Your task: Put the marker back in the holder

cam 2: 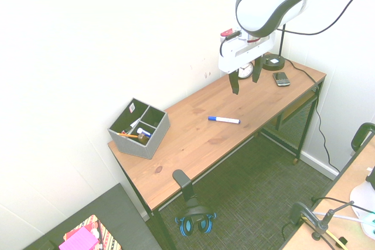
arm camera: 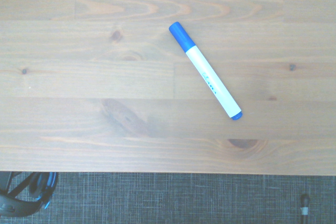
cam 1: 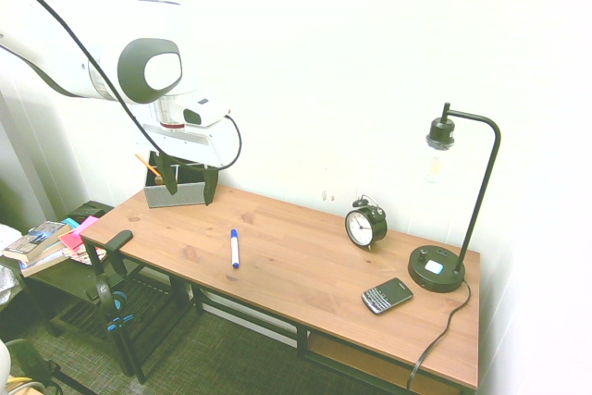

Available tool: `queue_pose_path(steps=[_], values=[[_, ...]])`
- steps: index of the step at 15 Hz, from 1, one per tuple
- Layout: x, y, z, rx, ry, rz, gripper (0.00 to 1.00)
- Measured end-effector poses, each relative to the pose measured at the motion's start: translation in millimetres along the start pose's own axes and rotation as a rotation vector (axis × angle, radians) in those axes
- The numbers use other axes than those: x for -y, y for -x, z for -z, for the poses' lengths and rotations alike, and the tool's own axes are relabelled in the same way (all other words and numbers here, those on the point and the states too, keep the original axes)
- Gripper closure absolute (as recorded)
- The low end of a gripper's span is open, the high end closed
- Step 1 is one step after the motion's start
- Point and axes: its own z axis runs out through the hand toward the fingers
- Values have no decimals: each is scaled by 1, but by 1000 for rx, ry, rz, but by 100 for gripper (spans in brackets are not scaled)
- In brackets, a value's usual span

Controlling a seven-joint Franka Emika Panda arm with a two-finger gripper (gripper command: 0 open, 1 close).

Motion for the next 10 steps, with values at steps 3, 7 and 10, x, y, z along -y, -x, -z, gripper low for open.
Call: queue_pose_path(steps=[3,7,10], values=[[1,1,-6,-28,-22,24,0],[-15,13,-66,-80,-62,245,0],[-17,15,-111,-80,-43,376,0]])
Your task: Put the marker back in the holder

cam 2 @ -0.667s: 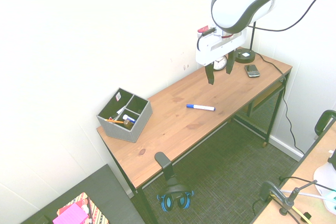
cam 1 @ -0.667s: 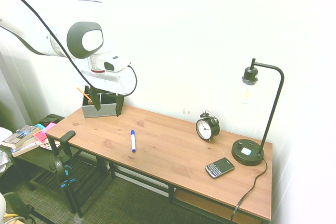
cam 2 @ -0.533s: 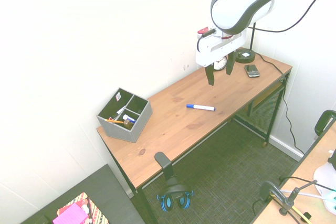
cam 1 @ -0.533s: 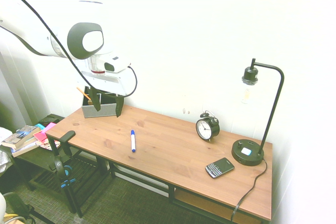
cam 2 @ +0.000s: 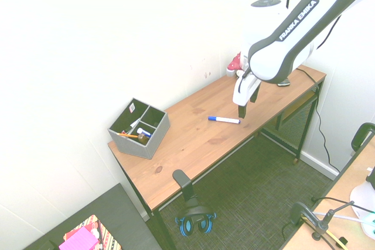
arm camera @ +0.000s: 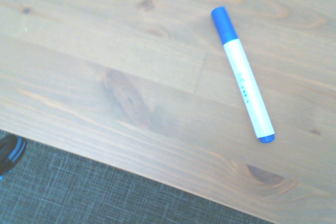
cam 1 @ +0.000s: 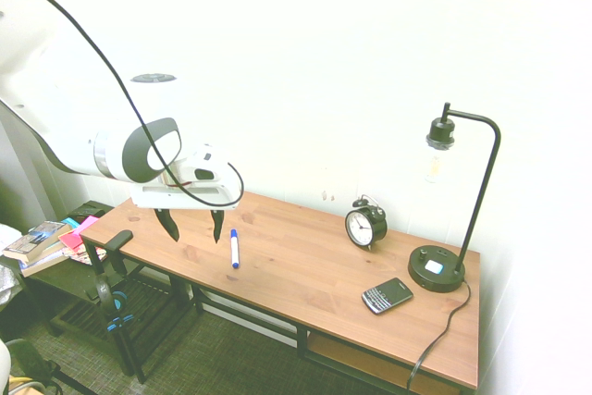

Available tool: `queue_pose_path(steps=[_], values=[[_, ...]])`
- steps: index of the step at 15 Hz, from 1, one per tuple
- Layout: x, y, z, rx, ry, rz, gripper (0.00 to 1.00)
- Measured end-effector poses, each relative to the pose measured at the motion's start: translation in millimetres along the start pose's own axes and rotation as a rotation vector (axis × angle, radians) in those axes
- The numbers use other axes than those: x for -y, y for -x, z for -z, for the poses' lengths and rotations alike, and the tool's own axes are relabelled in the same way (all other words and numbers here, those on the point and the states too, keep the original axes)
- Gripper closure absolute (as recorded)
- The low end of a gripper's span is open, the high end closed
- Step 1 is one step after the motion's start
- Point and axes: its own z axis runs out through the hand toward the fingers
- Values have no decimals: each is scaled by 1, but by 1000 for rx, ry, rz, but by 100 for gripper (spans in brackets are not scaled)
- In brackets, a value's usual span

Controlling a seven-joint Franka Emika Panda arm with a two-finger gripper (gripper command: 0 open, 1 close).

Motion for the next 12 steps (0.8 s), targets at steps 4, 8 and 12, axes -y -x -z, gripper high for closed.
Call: queue_pose_path(steps=[4,8,12], values=[[6,-17,-46,4,8,42,0],[9,-46,-70,-13,13,47,0],[17,-70,-95,-19,25,63,0]])
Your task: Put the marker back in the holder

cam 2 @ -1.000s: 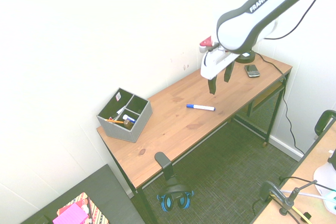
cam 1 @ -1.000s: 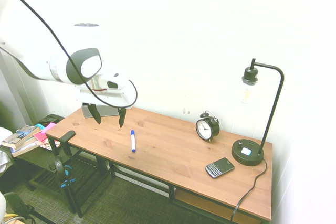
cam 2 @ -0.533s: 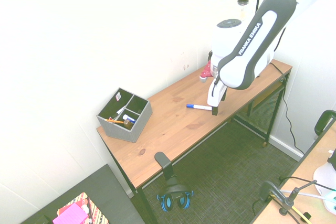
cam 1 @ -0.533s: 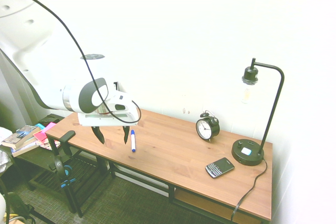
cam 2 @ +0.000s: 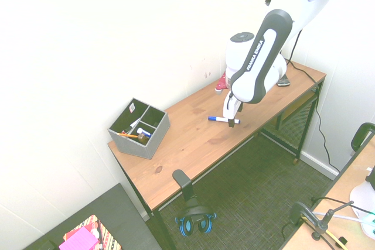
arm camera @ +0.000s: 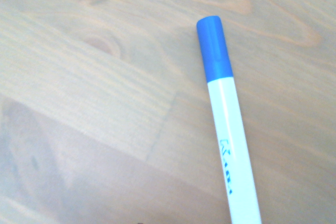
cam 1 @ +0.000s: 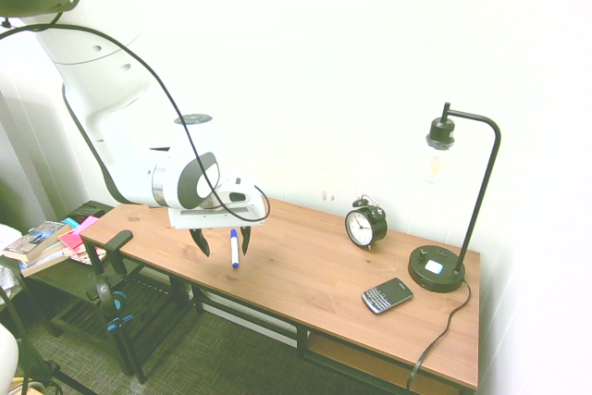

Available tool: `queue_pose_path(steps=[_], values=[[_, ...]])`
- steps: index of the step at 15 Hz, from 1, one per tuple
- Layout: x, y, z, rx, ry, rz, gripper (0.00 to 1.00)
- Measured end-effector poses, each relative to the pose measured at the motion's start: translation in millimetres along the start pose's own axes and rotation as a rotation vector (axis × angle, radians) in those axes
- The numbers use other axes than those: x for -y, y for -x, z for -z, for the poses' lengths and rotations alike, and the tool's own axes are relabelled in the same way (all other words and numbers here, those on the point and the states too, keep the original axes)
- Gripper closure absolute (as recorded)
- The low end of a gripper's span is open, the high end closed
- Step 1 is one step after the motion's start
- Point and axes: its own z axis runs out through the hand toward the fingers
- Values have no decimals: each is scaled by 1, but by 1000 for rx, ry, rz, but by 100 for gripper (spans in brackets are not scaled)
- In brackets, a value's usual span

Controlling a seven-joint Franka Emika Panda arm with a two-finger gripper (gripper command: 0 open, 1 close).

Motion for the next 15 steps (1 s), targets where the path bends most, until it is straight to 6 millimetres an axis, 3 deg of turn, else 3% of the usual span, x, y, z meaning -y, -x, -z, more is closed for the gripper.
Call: queue_pose_path(steps=[1,9,15], values=[[2,-5,-4,-1,-1,6,100],[0,-13,-24,21,12,33,100],[-2,-19,-25,28,14,22,100]])
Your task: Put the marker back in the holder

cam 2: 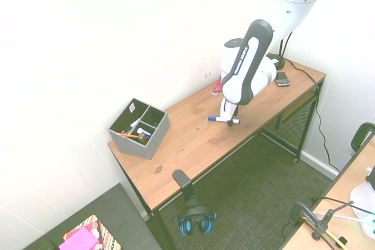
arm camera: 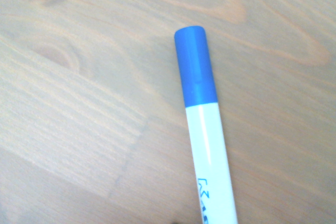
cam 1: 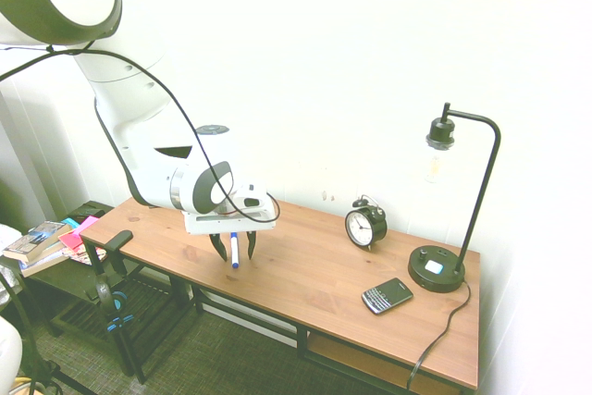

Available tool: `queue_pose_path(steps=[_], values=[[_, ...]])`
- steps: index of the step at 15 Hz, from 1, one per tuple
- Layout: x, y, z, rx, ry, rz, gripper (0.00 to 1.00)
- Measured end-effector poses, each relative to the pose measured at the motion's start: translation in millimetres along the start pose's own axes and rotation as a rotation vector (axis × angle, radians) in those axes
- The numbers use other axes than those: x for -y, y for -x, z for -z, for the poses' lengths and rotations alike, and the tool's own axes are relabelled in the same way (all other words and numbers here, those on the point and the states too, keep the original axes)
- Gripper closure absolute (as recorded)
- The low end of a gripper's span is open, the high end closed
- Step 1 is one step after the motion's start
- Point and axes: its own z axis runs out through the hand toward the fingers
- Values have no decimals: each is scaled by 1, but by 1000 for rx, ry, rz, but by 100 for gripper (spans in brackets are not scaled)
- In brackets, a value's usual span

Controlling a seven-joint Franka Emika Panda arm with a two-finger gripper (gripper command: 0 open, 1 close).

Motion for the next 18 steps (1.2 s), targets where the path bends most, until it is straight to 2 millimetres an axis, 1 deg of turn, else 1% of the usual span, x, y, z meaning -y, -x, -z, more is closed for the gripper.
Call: queue_pose_path(steps=[6,9,12,14,16,17,18], values=[[-8,-3,0,-2,7,-11,100],[-3,-4,2,-6,3,-9,100],[-2,-6,5,-2,-5,-31,100],[5,-7,20,21,-16,-42,100],[14,-4,42,72,-6,-43,100],[21,1,55,114,11,-57,100],[33,6,72,153,25,-75,100]])
